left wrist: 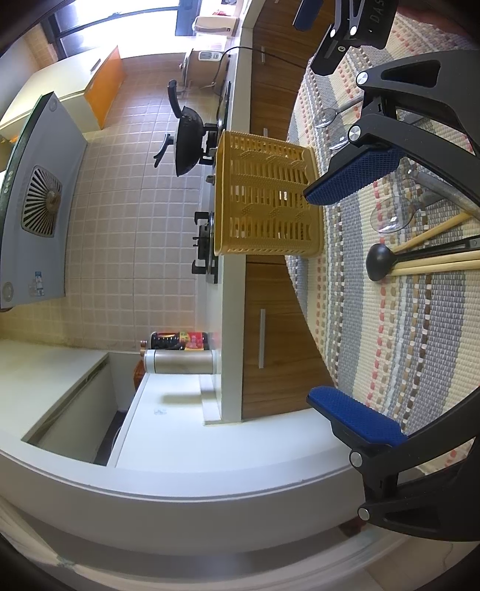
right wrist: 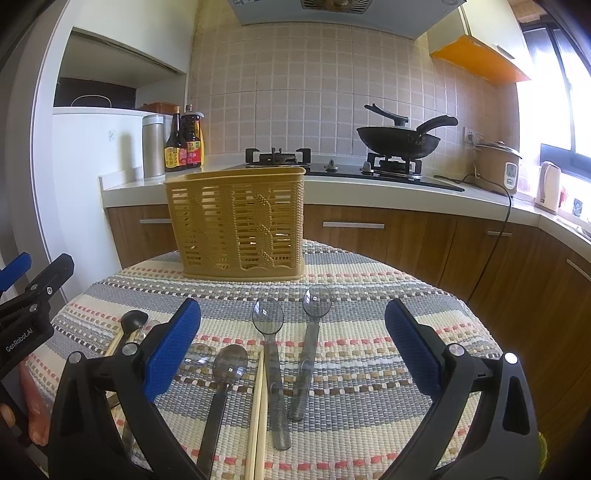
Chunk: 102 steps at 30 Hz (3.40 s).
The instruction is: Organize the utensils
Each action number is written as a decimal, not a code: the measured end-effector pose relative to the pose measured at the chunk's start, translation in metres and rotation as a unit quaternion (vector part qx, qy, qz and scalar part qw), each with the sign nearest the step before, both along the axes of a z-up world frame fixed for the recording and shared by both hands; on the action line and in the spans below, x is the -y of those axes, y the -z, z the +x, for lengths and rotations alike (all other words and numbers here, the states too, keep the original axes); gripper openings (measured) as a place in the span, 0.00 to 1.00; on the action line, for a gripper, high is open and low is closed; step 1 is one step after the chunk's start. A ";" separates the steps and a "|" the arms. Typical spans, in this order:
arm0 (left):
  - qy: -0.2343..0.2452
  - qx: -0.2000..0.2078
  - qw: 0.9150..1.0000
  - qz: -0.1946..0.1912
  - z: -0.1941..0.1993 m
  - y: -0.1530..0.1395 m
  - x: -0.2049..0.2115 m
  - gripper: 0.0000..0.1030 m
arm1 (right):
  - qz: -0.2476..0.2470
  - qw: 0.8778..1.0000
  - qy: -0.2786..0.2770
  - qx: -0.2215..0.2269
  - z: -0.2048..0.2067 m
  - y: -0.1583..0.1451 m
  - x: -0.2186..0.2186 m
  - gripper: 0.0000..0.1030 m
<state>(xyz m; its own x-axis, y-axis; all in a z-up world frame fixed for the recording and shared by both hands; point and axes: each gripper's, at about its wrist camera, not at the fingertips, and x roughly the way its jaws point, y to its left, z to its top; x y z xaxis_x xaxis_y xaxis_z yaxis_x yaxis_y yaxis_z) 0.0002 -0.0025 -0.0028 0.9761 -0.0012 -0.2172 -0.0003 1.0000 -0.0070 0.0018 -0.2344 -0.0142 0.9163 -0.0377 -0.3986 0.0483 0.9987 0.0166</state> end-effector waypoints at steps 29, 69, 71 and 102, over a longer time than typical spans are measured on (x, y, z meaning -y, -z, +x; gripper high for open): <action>-0.009 -0.053 0.998 -0.036 0.025 -0.020 -0.028 0.92 | 0.011 0.992 0.110 0.055 -0.013 -0.032 0.029 0.93; 0.201 -0.516 0.832 -0.005 0.154 0.060 0.074 0.48 | 0.108 0.889 -0.078 -0.438 0.198 0.033 0.074 0.52; 0.197 -0.513 0.835 0.004 0.157 0.062 0.083 0.48 | 0.106 0.886 -0.076 -0.444 0.207 0.035 0.074 0.52; 0.239 -0.268 0.933 -0.005 0.129 -0.068 0.073 0.31 | 0.030 0.957 -0.148 -0.249 0.134 -0.057 0.055 0.29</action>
<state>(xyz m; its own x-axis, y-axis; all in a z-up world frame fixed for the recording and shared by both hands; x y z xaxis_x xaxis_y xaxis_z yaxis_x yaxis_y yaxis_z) 0.1297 -0.0759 0.0649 0.6149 -0.4132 -0.6717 0.4402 0.8865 -0.1424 0.1363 -0.2897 0.0432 0.5788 0.2305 -0.7822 -0.2203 0.9678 0.1222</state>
